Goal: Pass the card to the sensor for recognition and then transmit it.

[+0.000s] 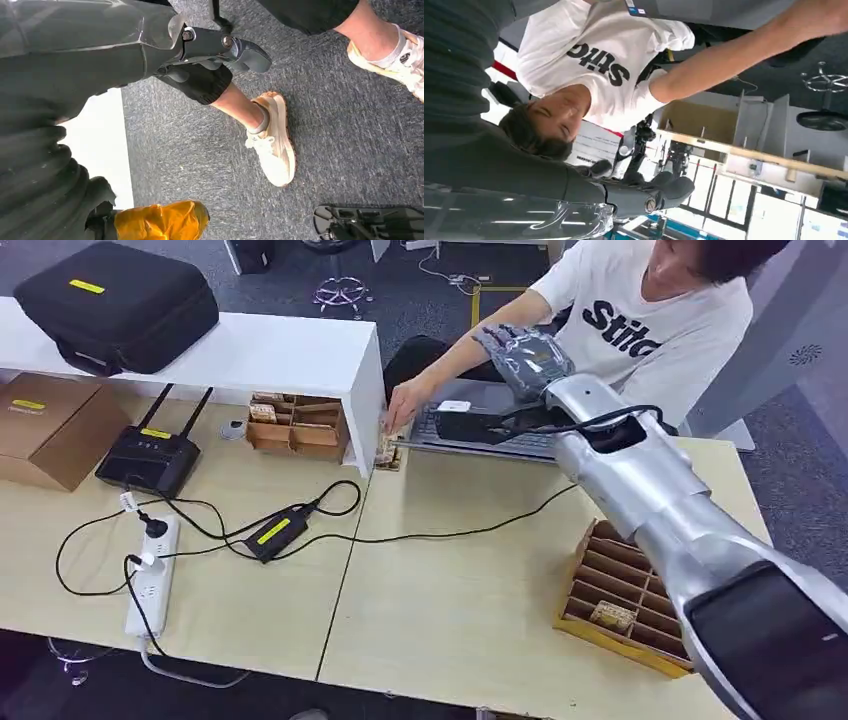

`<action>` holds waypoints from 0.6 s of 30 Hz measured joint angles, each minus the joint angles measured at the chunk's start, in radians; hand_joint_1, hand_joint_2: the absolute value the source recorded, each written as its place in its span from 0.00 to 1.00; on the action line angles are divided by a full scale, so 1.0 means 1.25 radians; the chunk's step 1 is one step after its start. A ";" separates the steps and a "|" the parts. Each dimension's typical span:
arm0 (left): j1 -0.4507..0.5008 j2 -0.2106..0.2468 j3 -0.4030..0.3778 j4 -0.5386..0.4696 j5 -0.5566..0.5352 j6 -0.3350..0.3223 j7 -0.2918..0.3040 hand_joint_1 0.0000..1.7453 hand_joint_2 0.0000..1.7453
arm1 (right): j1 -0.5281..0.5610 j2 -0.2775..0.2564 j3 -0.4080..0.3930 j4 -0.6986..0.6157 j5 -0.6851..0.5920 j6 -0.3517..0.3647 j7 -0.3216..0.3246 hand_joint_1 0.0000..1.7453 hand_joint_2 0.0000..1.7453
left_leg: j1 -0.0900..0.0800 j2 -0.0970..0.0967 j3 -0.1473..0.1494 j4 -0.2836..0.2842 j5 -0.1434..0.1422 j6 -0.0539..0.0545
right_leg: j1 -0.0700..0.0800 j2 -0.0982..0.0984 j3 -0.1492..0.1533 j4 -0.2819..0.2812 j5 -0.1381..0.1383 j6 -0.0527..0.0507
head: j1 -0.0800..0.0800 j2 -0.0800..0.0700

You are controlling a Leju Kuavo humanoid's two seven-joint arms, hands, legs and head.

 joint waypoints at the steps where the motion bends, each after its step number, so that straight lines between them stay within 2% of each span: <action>1: 0.001 0.000 0.000 0.000 0.001 0.000 0.000 0.00 1.00 | 0.004 -0.010 0.000 -0.014 -0.005 -0.005 -0.002 0.00 1.00 | 0.000 0.000 0.000 0.000 0.000 0.000 | 0.000 0.000 0.000 0.000 0.000 0.000 | 0.000 0.000; 5: 0.006 0.000 0.000 0.000 0.012 0.001 -0.001 0.00 1.00 | 0.039 -0.064 -0.010 -0.104 -0.030 -0.020 -0.012 0.00 1.00 | 0.000 0.000 0.000 0.000 0.000 0.000 | 0.000 0.000 0.000 -0.001 0.000 0.000 | 0.000 0.000; 10: 0.017 0.000 0.000 0.000 0.024 0.002 -0.002 0.00 1.00 | 0.123 -0.166 -0.034 -0.265 -0.031 -0.051 -0.016 0.00 1.00 | 0.000 -0.001 -0.001 0.000 -0.001 0.001 | 0.000 -0.001 0.000 -0.002 0.000 0.000 | 0.000 0.000; 18: 0.021 0.000 0.003 0.000 0.043 0.013 -0.002 0.00 1.00 | 0.327 -0.339 -0.144 -0.516 -0.048 -0.145 -0.027 0.00 1.00 | 0.000 -0.003 -0.001 0.000 -0.002 0.002 | 0.000 -0.003 0.001 -0.003 0.000 0.000 | 0.000 0.000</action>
